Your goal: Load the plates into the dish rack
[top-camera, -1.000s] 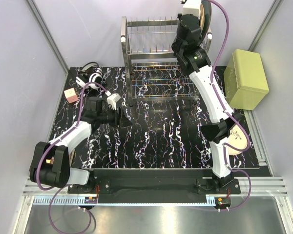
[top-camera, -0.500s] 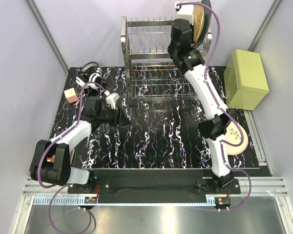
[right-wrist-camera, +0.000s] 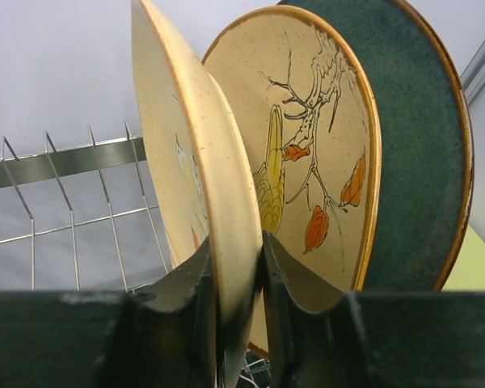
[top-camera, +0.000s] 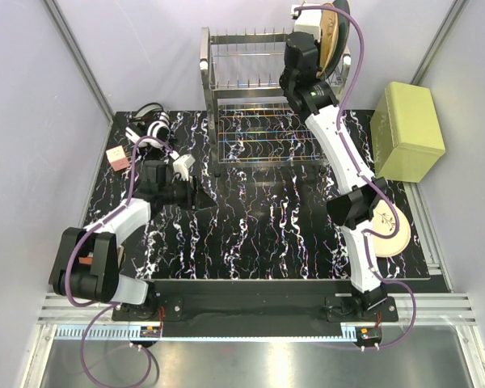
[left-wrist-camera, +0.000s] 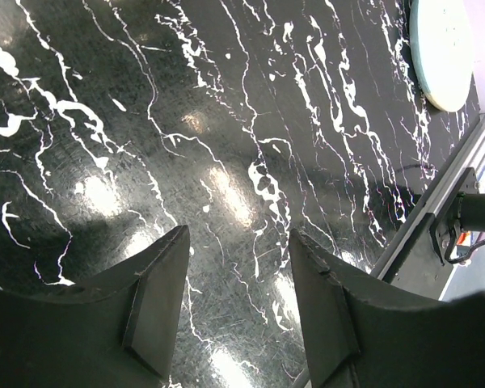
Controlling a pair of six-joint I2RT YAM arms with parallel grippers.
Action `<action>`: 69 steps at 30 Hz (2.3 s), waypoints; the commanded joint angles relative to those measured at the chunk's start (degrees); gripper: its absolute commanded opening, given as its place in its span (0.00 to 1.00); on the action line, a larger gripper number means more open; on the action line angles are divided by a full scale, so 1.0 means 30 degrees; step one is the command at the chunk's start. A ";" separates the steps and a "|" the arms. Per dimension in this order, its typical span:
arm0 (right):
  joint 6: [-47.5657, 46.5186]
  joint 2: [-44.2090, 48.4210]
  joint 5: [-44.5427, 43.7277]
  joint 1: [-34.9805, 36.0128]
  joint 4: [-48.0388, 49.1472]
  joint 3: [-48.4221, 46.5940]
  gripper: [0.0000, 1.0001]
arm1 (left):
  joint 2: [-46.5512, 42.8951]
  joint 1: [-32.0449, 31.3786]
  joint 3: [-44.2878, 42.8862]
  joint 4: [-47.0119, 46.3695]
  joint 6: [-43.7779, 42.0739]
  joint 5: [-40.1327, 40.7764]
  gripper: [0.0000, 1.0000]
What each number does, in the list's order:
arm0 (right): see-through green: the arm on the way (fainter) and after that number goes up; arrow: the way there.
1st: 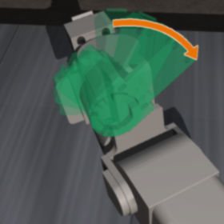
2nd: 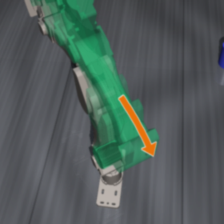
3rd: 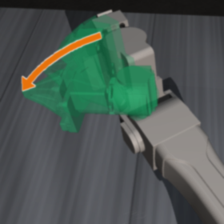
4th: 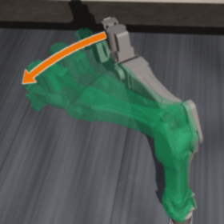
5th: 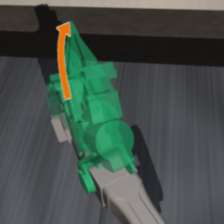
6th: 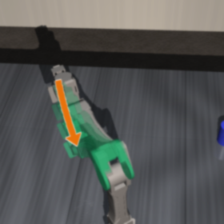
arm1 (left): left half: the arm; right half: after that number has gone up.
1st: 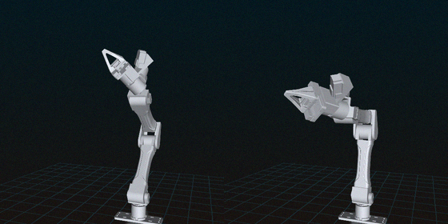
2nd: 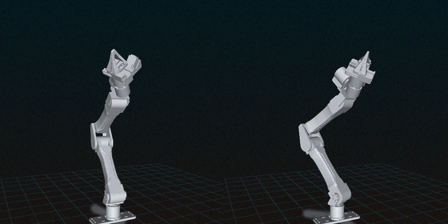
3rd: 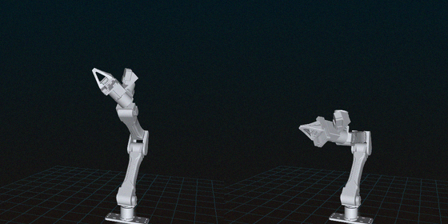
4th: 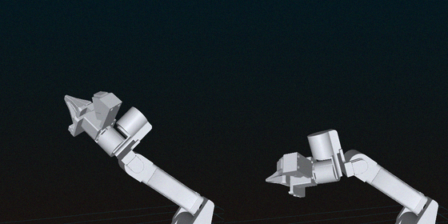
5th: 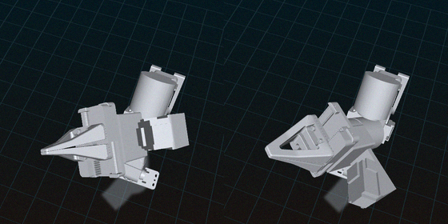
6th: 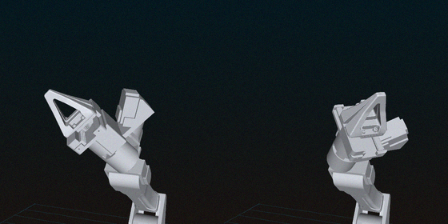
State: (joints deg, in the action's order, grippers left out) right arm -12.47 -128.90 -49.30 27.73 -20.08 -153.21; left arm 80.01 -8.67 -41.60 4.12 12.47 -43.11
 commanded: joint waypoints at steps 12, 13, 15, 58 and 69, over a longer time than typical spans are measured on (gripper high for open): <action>-0.0003 0.2681 0.1051 0.0220 0.2034 0.0061 0.57 | -0.0155 0.0223 -0.0399 -0.1022 0.0473 -0.0572 0.57; -0.0178 0.2916 0.1052 0.0482 0.1976 0.0411 0.60 | -0.0416 0.0223 -0.0457 -0.0935 0.0443 -0.0048 0.57; -0.0325 0.3940 0.1256 0.0776 0.1946 0.0968 0.67 | -0.0856 0.0223 -0.0429 -0.0875 0.0472 0.0686 0.60; 0.4802 2.7905 0.8582 -0.8363 -1.1149 2.8799 1.00 | 1.7479 -1.5596 -1.5134 -0.8023 1.7610 0.4791 0.74; 0.2108 2.4512 0.8259 -0.8832 -1.0447 2.9973 1.00 | 2.0526 -1.6475 -1.7505 -0.7560 1.9691 0.5991 0.66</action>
State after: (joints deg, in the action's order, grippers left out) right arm -2.76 -54.19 -23.46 1.80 -54.28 -64.82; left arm 137.23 -57.10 -89.52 -21.19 70.19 -29.32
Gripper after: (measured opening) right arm 0.994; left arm 0.677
